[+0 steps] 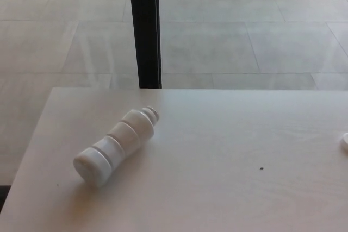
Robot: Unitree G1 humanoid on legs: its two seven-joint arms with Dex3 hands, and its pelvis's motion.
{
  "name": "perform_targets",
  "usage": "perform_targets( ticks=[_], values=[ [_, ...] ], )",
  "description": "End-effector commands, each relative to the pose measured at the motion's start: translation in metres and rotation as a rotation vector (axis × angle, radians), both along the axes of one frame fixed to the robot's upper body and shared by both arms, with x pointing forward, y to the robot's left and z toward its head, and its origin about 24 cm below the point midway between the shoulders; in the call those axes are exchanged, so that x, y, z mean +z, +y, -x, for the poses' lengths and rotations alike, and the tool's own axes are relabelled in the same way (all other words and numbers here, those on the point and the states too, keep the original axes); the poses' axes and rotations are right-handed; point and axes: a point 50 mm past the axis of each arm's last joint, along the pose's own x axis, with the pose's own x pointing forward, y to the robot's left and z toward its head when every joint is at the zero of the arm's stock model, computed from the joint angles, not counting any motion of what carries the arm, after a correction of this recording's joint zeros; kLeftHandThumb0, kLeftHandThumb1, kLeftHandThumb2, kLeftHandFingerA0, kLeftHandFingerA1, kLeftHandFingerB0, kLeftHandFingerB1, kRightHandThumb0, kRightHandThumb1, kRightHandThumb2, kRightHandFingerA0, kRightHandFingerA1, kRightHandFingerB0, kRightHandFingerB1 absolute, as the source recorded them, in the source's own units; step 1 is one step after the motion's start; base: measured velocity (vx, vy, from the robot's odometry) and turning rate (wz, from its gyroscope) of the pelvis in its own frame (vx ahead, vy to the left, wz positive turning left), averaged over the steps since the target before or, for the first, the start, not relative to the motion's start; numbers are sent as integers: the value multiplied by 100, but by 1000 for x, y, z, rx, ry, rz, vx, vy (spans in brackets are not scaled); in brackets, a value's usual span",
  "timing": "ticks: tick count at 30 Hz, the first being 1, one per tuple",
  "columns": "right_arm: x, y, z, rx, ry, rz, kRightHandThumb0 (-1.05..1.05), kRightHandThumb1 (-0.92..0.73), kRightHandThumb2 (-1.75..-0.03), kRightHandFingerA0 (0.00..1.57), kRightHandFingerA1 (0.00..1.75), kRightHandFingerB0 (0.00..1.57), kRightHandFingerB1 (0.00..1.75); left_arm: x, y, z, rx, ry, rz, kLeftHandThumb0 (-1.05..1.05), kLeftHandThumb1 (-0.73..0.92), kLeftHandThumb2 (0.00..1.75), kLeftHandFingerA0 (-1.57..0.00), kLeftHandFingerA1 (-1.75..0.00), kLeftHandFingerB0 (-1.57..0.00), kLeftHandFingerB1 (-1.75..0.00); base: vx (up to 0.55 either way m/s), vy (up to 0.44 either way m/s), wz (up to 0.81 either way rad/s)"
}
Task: The robot uses its left hand to to lift the bottle kept on the middle of the desk and tilts it towards its right hand. It then uses its right hand to rotate its cap to open it and places the bottle and cap back on the desk
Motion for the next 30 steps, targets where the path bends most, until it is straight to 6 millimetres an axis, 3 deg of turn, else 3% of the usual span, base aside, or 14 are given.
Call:
perform_targets(
  ticks=[1,2,3,5,6,7,9,10,11,20,21,22,27,30],
  values=[
    [-63,18,52,-319,11,-334,-84,-92,-135,11,87,0,32,-25,-26,55,-64,203,79,-41,48,110,0,-55,-1,-56,0,0,0],
    [-66,21,52,-281,77,-327,-105,-88,-105,12,96,0,2,-25,-29,61,-149,266,94,-41,48,110,-1,-55,-2,-55,0,0,0],
    [-70,25,52,-255,121,-320,-85,-92,-138,10,88,0,32,-26,-30,64,-197,309,97,-81,84,65,-9,-68,-11,-59,0,0,0],
    [-75,29,54,-246,124,-335,-88,-92,-138,18,94,0,31,-25,-31,70,-215,330,109,-81,82,64,-10,-69,-10,-59,0,0,0],
    [-78,32,55,-230,121,-343,-94,-92,-100,0,75,0,0,-25,-32,73,-232,356,102,-81,79,64,-19,-67,-11,-60,0,0,0],
    [-84,38,57,-193,120,-363,-100,-91,-107,0,32,0,0,-25,-34,79,-245,414,88,-83,72,64,-31,-70,-27,-64,0,0,0],
    [-93,45,61,-135,224,-389,-98,-92,-106,0,73,0,0,-24,-33,84,-261,476,87,-79,60,103,-32,-68,-21,-61,0,0,0],
    [-95,48,64,-110,254,-392,-95,-92,-136,1,60,0,27,-22,-33,90,-312,507,86,-81,82,65,-26,-69,-13,-60,0,0,0],
    [-99,53,68,-73,286,-397,-95,-92,-137,0,54,0,30,-19,-33,98,-376,540,93,-79,61,97,-23,-65,-11,-58,0,0,0],
    [-110,65,84,69,443,-408,-91,-92,-103,0,2,0,0,-17,-28,106,-388,637,117,-84,59,100,-50,-76,-17,-60,0,0,0],
    [-110,66,83,89,457,-403,-90,-92,-101,0,12,0,0,-18,-28,104,-395,644,109,-81,75,63,-53,-78,-22,-61,0,0,0],
    [-110,66,83,97,476,-397,-89,-92,-104,0,7,0,0,-18,-29,103,-406,641,112,-83,58,99,-53,-76,-25,-62,0,0,0],
    [-109,66,83,163,486,-399,-93,-92,-102,0,0,0,0,-19,-30,98,-609,699,123,-85,63,103,-41,-68,-18,-59,0,0,0],
    [-112,69,76,172,472,-409,-91,-92,-102,0,0,0,0,-18,-26,91,-645,713,105,-86,83,64,-43,-66,-20,-56,0,0,0]
  ],
)
